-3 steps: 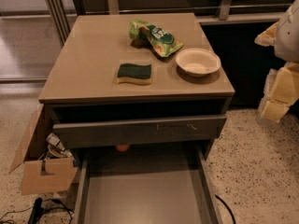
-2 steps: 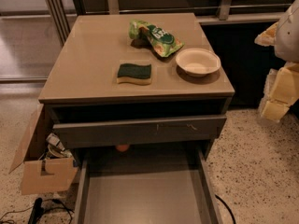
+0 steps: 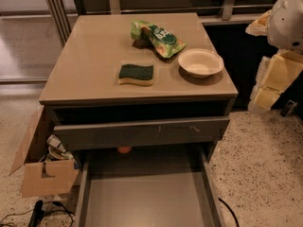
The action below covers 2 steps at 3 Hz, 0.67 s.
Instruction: Place sponge into middle drawer
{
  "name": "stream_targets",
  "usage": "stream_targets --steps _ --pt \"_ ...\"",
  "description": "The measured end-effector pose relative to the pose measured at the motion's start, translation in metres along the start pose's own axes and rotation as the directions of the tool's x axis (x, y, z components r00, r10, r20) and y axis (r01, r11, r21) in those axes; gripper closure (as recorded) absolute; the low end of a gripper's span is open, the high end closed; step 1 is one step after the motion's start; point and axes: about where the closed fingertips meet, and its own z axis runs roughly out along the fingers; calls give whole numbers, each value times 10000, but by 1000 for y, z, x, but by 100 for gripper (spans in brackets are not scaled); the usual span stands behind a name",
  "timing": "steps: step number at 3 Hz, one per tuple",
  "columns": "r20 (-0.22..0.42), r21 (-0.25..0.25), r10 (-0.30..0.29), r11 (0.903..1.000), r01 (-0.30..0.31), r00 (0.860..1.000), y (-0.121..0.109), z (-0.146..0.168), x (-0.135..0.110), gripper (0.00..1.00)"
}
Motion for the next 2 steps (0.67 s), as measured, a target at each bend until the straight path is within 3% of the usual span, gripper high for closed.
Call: stream_targets --steps 2 --pt "1351 194 -627 9980 606 9888 -59 10 -71 0"
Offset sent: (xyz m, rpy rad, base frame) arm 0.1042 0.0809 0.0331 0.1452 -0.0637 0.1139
